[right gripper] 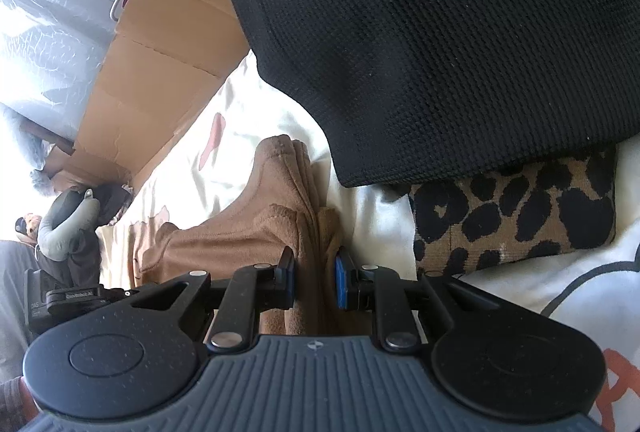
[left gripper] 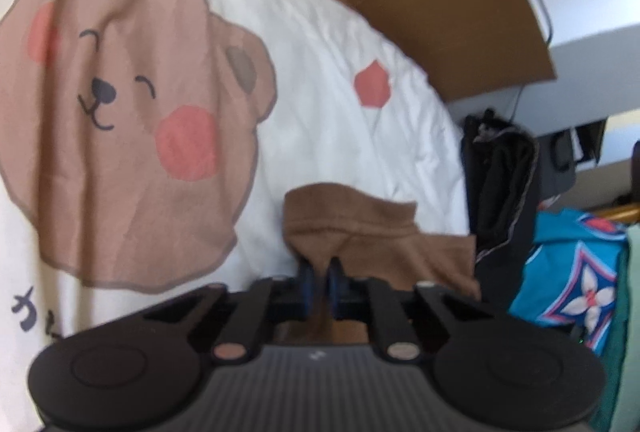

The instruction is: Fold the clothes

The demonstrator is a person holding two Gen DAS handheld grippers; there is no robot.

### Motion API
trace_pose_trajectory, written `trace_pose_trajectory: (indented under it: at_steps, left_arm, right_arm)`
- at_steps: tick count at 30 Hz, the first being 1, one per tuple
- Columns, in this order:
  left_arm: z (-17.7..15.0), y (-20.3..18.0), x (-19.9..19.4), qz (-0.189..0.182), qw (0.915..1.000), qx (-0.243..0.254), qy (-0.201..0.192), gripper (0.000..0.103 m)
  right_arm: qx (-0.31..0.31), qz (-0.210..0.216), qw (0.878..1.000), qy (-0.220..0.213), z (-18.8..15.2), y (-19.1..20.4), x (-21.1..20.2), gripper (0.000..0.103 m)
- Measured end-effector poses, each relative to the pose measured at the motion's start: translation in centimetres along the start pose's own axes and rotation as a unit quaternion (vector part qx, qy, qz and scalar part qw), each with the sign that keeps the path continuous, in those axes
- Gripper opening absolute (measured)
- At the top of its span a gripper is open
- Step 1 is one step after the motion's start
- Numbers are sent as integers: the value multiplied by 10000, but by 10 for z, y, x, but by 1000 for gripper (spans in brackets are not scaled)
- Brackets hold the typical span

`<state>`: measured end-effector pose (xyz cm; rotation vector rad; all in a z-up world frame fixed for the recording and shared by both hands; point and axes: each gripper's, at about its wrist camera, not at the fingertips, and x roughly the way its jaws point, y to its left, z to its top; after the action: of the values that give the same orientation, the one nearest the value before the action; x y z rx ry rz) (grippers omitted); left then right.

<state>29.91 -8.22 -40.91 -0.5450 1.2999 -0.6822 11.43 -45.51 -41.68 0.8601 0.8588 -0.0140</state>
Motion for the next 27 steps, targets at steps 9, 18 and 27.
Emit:
trace_pose_trajectory:
  at_steps: [9,18,27]
  left_arm:
    - [0,0,-4,9,9999,101,56,34]
    - [-18,5,7,-72,9986,358,388,53]
    - [-10,2,13,-701,9962,292,432,14]
  right_arm:
    - [13,12,10000,44,1,-2,0,19]
    - [79,49,9999,73,1,-4,-4,19]
    - [23,22,10000,94,2,-1,-8,19]
